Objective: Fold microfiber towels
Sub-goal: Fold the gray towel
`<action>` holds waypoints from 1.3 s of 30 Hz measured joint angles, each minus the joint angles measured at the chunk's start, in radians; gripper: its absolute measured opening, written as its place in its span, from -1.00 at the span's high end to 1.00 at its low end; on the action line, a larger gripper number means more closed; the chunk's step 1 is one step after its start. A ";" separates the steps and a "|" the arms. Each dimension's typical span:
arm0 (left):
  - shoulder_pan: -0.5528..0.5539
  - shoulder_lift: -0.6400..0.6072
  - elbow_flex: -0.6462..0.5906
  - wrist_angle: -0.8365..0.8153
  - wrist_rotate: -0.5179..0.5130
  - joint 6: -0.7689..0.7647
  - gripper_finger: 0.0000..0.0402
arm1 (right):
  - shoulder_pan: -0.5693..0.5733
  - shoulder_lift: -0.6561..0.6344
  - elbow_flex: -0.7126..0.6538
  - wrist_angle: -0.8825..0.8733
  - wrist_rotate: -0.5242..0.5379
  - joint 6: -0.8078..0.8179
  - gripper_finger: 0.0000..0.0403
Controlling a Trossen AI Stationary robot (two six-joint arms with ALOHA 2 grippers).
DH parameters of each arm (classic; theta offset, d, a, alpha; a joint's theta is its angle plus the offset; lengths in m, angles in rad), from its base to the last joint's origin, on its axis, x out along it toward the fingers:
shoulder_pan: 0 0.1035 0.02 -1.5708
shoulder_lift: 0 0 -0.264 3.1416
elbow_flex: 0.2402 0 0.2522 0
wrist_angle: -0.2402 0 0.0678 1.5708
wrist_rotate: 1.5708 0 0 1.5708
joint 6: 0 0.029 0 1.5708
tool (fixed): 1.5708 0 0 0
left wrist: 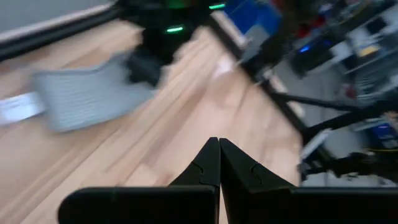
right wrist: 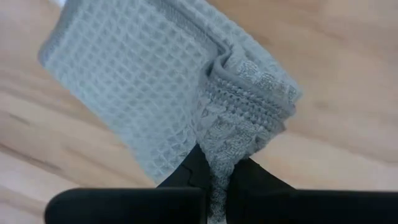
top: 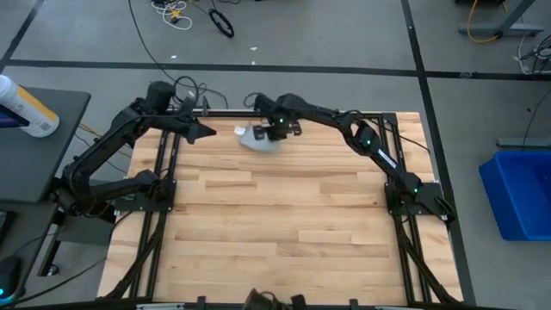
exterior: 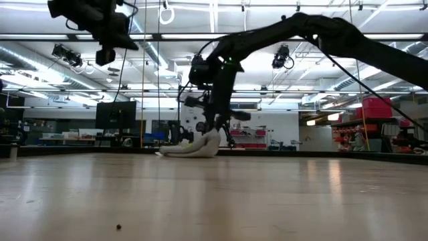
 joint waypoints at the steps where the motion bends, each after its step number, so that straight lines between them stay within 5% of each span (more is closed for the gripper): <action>1: -0.003 0.010 0.000 -0.027 -0.023 0.015 1.00 | 0.013 -0.005 0.000 -0.041 0.029 -0.010 0.91; 7: -0.101 0.084 -0.118 0.017 -0.101 0.012 1.00 | 0.058 -0.047 0.000 -0.173 0.132 -0.069 0.91; 13: -0.254 0.189 -0.280 0.361 -0.109 -0.167 1.00 | 0.069 -0.071 0.002 -0.226 0.171 -0.105 0.91; 19: -0.353 0.390 -0.302 0.611 -0.179 -0.245 1.00 | 0.063 -0.070 0.001 -0.245 0.173 -0.142 0.91; 28: -0.366 0.723 -0.137 0.609 -0.260 -0.138 1.00 | 0.065 -0.075 0.002 -0.262 0.160 -0.177 0.91; 33: -0.391 0.765 0.006 0.484 -0.313 0.078 1.00 | 0.052 -0.075 0.002 -0.279 0.170 -0.201 0.91; 39: -0.349 0.773 0.078 0.472 -0.438 0.158 1.00 | 0.030 -0.096 0.002 -0.271 0.182 -0.219 0.91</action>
